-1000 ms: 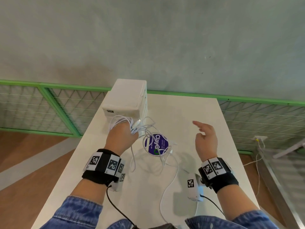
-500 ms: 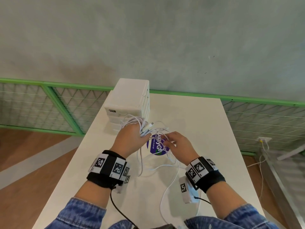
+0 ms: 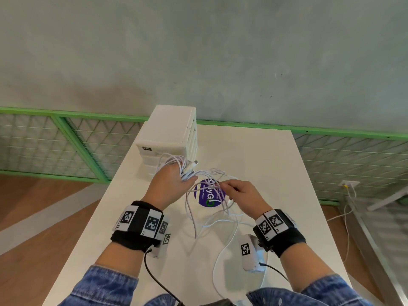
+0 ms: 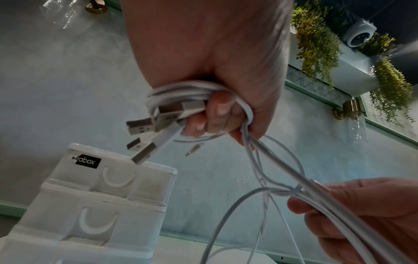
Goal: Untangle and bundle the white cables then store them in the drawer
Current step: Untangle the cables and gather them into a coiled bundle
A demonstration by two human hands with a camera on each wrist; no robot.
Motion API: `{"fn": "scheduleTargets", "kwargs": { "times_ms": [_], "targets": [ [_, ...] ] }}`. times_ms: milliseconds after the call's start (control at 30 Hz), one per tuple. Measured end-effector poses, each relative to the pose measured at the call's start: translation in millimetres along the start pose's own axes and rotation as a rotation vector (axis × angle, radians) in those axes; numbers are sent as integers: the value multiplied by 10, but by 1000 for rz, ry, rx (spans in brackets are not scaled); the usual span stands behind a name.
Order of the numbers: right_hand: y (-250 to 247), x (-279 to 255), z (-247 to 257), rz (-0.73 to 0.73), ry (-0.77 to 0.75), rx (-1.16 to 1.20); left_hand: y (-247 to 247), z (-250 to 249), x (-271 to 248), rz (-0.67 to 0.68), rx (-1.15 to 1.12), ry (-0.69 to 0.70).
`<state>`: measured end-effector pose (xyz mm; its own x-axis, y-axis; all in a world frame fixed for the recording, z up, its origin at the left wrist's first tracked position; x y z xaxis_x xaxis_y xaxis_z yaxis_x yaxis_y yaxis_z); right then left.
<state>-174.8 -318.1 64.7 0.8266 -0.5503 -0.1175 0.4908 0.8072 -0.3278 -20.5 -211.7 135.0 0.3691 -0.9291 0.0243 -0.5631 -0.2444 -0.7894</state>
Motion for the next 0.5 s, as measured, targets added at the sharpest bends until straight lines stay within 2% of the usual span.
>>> {"fn": "scheduleTargets", "kwargs": {
  "times_ms": [67,200,333,400,500],
  "targets": [
    [-36,4,-9,-54,-19,-3,-42,14,-12,-21,-64,-7],
    [-238,-79,14,-303,-77,18,-63,4,-31,-24,-146,-23],
    [-175,-78,60,-228,-89,14,-85,-23,-44,-33,-192,-29],
    [-199,-73,39,-261,-87,-39,-91,-17,-39,-37,-200,-33],
    [-235,-18,-152,-250,40,-104,-111,-18,-39,-60,-226,-27]
  ]
}}
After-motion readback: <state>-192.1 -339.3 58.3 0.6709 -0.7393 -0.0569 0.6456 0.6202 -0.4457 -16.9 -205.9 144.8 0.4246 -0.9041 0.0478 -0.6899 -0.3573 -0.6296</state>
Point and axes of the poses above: each hand's wrist, its own x-axis towards the middle knuckle, its own y-axis out of the palm, z = x × y, the point moved 8 cm from there along x, towards the middle knuckle, and after that the axes turned 10 degrees about z, right-handed, at the moved point
